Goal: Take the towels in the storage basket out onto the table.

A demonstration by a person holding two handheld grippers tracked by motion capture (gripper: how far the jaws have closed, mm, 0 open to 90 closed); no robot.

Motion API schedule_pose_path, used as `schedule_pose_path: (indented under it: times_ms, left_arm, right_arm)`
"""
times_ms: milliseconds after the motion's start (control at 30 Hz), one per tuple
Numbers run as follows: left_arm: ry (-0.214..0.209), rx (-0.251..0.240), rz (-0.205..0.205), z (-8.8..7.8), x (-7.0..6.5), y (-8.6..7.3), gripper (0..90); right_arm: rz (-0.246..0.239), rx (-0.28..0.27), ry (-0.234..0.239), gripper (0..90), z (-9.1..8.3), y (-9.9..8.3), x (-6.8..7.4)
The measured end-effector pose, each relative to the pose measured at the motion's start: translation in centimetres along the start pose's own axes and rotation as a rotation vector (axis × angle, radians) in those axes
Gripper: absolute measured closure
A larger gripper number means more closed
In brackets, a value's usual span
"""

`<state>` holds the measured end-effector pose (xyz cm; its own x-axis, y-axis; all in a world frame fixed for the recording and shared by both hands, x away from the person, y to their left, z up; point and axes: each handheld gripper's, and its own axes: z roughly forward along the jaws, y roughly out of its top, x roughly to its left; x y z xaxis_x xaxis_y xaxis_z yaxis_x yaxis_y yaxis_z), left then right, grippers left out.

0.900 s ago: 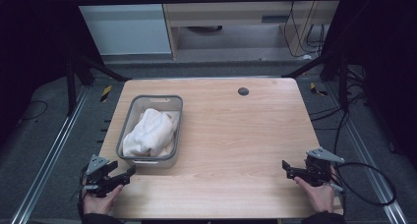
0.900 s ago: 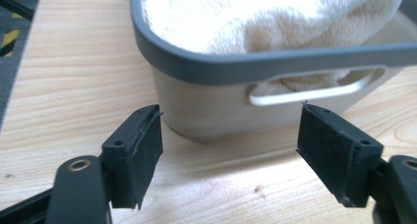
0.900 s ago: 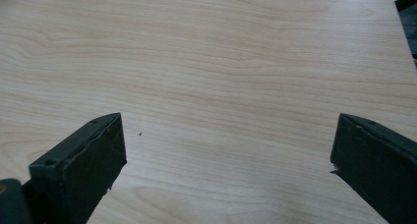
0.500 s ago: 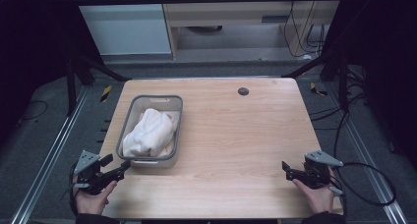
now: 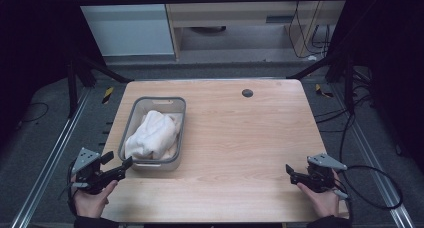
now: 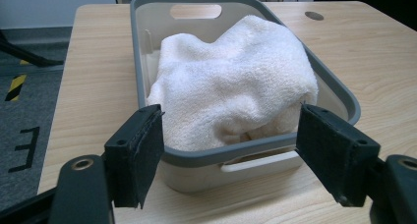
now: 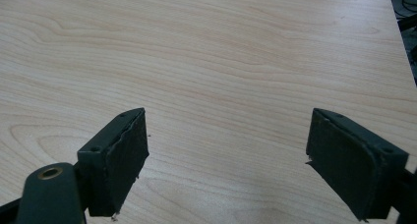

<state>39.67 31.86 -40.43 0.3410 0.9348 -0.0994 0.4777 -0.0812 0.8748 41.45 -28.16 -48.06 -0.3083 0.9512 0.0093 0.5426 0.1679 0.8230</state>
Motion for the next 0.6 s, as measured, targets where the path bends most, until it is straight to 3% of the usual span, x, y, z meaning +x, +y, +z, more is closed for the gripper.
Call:
schedule_pose_path:
  times_ms: [200,600]
  left_arm:
    - [-0.012,0.014,0.017,0.2,-0.1,0.7,25.1]
    - [-0.037,0.027,0.058,1.2,-0.6,3.6,23.9]
  right_arm:
    - [0.005,-0.004,-0.008,15.6,-0.1,0.1,-0.1]
    - [-0.003,0.006,-0.007,16.0,-0.1,0.3,-0.1]
